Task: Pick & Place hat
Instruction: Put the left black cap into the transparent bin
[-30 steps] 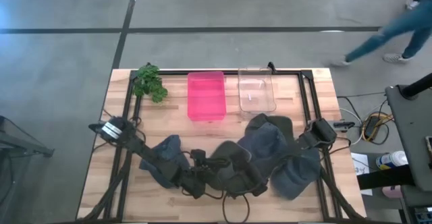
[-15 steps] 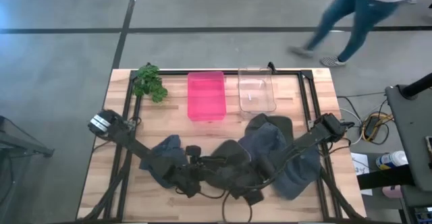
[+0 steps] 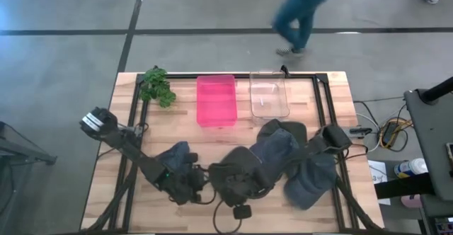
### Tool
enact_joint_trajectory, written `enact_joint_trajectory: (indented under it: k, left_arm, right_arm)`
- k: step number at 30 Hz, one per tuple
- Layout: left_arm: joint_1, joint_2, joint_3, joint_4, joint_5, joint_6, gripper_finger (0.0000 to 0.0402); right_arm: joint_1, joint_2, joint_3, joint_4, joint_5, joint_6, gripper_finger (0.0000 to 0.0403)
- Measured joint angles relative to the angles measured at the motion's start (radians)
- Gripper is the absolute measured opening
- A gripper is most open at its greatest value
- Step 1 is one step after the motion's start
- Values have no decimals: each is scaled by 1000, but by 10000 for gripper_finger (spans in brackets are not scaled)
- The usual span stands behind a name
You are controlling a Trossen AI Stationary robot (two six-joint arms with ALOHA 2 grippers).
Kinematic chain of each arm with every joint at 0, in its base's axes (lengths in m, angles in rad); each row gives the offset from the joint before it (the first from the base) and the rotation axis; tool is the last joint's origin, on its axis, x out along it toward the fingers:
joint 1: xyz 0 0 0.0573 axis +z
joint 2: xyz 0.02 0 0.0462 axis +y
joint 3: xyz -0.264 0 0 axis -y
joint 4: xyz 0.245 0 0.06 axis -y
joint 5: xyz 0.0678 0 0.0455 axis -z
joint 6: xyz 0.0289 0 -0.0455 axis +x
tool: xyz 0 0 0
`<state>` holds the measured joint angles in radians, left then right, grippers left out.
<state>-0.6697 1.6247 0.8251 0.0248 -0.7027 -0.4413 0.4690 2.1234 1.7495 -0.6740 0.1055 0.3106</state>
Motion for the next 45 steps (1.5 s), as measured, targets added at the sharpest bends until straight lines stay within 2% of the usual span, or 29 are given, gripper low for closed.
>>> enact_joint_trajectory:
  k: [4, 8, 11, 15, 19, 27, 32, 36, 39, 42, 45]
  left_arm:
    - [6, 39, -13, 175, 10, 52, 142]
    - [29, 113, -12, 187, 19, 56, 142]
    - [54, 182, -14, 204, 63, 56, 142]
    - [98, 257, -8, 259, 119, 51, 142]
    - [130, 286, -5, 273, 120, 14, 142]
    - [138, 212, 2, 222, 129, 47, 142]
    - [106, 119, 26, 243, 130, 153, 142]
    - [86, 104, 22, 239, 195, 170, 142]
    - [68, 104, 22, 248, 201, 167, 142]
    - [49, 101, 23, 245, 156, 176, 142]
    - [44, 94, 32, 256, 139, 167, 142]
  right_arm:
    - [-6, 21, -32, -2, -1, 28, 65]
    - [-6, 41, -92, -8, 2, 85, 36]
    - [-11, 39, -134, 2, 3, 134, 21]
    - [-18, 39, -170, -56, -68, 162, 13]
    - [-4, 37, -180, -94, -133, 187, 14]
    - [21, 17, -175, -138, -137, 259, 15]
    - [25, -78, -156, -140, -27, 227, 15]
    - [8, -137, -160, -124, 66, 205, 15]
    - [-21, -146, -184, -51, 29, 204, 15]
    - [-44, -122, -241, 85, -31, 206, 15]
    - [-59, -84, -294, 167, -38, 210, 15]
